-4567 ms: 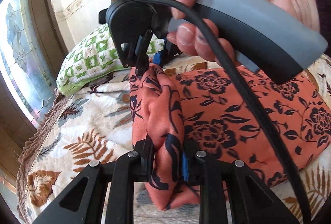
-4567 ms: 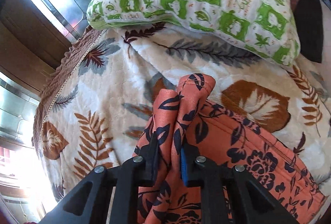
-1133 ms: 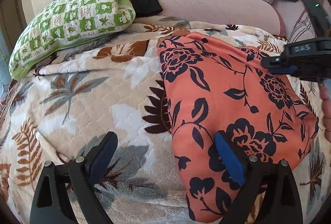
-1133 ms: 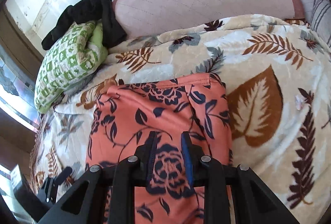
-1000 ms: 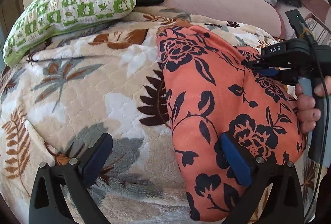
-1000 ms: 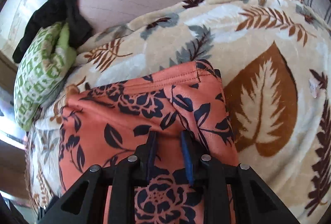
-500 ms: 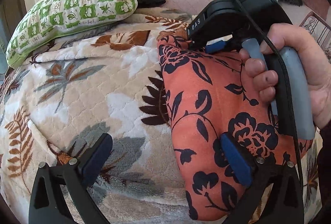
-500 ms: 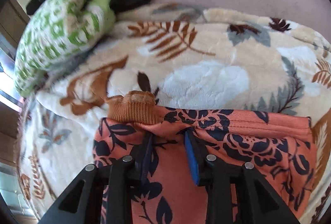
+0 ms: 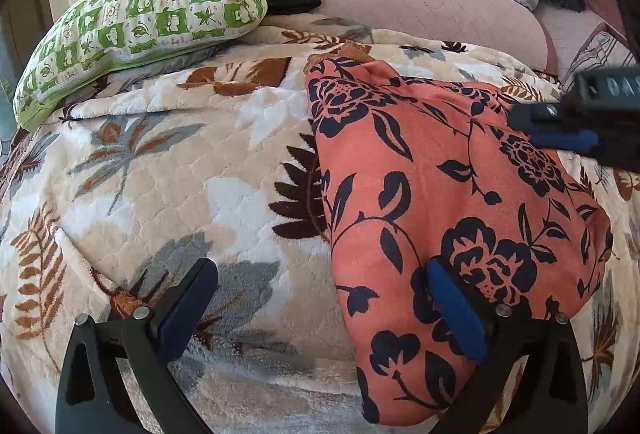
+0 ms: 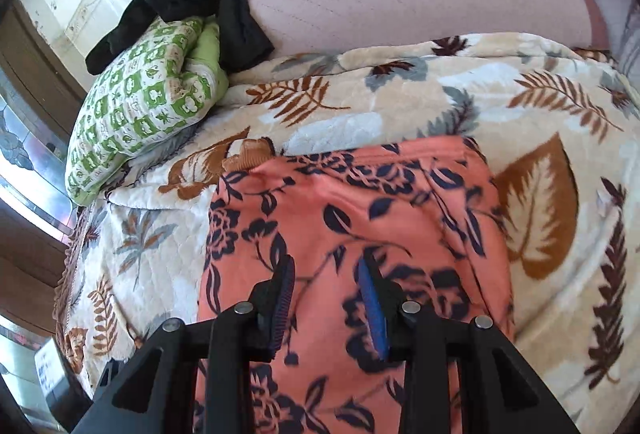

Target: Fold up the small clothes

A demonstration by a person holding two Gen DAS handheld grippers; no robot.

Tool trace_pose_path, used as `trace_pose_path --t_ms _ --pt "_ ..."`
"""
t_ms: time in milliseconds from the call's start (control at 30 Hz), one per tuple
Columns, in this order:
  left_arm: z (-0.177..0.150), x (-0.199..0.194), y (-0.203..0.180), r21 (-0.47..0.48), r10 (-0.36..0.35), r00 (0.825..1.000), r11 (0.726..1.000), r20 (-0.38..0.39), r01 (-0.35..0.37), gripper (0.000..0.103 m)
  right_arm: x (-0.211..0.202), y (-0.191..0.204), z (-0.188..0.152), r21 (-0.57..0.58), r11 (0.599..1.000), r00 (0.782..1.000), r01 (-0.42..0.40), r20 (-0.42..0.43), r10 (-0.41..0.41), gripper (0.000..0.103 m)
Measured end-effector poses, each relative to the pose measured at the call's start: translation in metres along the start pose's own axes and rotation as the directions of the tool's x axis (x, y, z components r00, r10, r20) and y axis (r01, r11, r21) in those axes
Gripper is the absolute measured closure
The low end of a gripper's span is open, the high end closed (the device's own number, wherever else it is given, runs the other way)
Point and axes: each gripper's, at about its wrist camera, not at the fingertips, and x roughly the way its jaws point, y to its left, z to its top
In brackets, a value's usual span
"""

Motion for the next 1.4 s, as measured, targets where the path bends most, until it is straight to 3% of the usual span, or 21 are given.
trace_pose_path --t_ms 133,233,367,500,867,1033,1267,1400 --pt "-0.002 0.000 0.000 0.007 -0.004 1.000 1.000 -0.002 0.004 0.000 0.001 -0.033 -0.043 0.122 0.992 0.996 0.017 -0.093 -0.006 0.060" --pt "-0.002 -0.001 0.000 0.011 0.000 1.000 1.000 0.003 0.000 0.000 -0.009 -0.054 -0.068 0.145 0.989 0.999 -0.036 -0.032 0.041 0.060" --pt "-0.001 -0.001 0.000 0.009 -0.002 1.000 1.000 0.000 0.002 0.000 -0.017 -0.078 -0.068 0.269 0.954 0.987 -0.130 -0.060 0.151 0.060" --pt "-0.001 0.000 0.000 0.005 -0.011 1.000 1.000 -0.005 0.011 0.000 -0.007 -0.088 -0.072 0.298 0.935 0.973 -0.194 -0.059 0.221 0.060" --pt "-0.006 0.002 -0.015 0.110 0.057 0.998 0.992 0.022 -0.059 0.000 0.002 -0.105 -0.075 0.363 0.891 0.950 -0.272 -0.046 0.309 0.060" --pt "-0.007 0.003 -0.016 0.115 0.073 0.997 0.991 0.022 -0.075 0.000 0.002 -0.102 -0.074 0.343 0.902 0.951 -0.263 -0.063 0.302 0.060" --pt "0.000 -0.002 0.000 0.002 -0.005 1.000 1.000 -0.015 0.005 0.000 -0.009 -0.089 -0.072 0.272 0.936 0.967 -0.222 -0.062 0.248 0.060" --pt "0.009 -0.034 0.004 0.000 0.053 0.989 0.999 0.138 -0.054 0.000 -0.029 -0.076 -0.067 0.211 0.957 0.979 -0.198 0.001 0.202 0.060"
